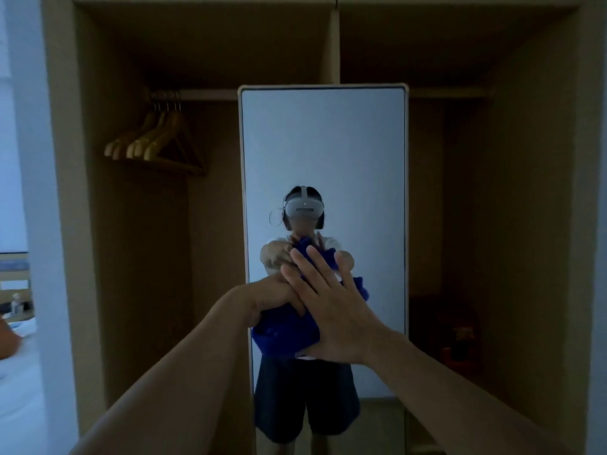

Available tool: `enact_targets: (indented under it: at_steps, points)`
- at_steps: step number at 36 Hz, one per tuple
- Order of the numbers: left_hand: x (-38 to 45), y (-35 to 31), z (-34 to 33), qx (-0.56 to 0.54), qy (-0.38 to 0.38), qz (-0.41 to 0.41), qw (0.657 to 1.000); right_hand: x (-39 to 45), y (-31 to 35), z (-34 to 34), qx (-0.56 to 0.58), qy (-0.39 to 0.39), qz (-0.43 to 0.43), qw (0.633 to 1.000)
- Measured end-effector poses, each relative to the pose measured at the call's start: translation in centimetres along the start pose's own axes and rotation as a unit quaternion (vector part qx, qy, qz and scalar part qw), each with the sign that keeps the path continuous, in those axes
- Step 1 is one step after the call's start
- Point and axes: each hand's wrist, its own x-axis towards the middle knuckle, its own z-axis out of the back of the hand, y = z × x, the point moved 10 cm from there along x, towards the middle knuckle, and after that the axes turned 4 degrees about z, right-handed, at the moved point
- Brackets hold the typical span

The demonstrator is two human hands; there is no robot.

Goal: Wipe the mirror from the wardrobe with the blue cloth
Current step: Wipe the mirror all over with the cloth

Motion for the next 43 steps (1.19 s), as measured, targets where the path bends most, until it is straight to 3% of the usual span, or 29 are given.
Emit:
enact_targets:
  at_steps: [6,9,11,13,15,19,22,25,29,34,43]
  points:
    - [-1.0,-3.8,1.5,-0.013,0.058,-0.051,0.997,2.0,-2.1,2.2,0.085,-0.034,-0.044,0.995]
    - [-1.4,-5.7,3.0,-0.137,0.111,-0.112,0.978,2.6,-4.3,3.2,0.092,-0.088,-0.11,0.986]
    - [-1.1,-6.3,5.0,-0.214,0.089,-0.131,0.964,3.2,-6.0,4.1,0.12,-0.134,-0.171,0.969]
    - [-0.3,-6.4,7.3,-0.229,0.006,-0.132,0.964,3.8,-7.4,5.1,0.151,-0.186,-0.213,0.947]
    - [0.3,-6.5,10.1,-0.212,-0.127,-0.153,0.957,4.8,-8.7,6.1,0.165,-0.226,-0.236,0.931]
    - [-1.3,-6.5,16.3,-0.226,-0.404,-0.227,0.857,6.7,-11.7,8.7,0.143,-0.284,-0.295,0.901]
    - [-1.8,-6.5,19.2,-0.169,-0.506,-0.226,0.815,7.4,-14.7,10.8,0.141,-0.324,-0.342,0.871]
    - [0.2,-6.6,21.0,-0.156,-0.49,-0.199,0.834,7.9,-17.8,12.3,0.126,-0.34,-0.385,0.849]
    - [3.8,-7.3,21.8,-0.206,-0.408,-0.176,0.872,8.1,-20.3,13.6,0.046,-0.38,-0.425,0.82]
    - [7.4,-8.2,21.1,-0.278,-0.286,-0.131,0.907,10.8,-22.2,13.8,0.042,-0.406,-0.431,0.805]
    - [8.8,-8.6,21.0,-0.286,-0.252,-0.137,0.914,13.9,-23.6,15.8,-0.031,-0.423,-0.477,0.77]
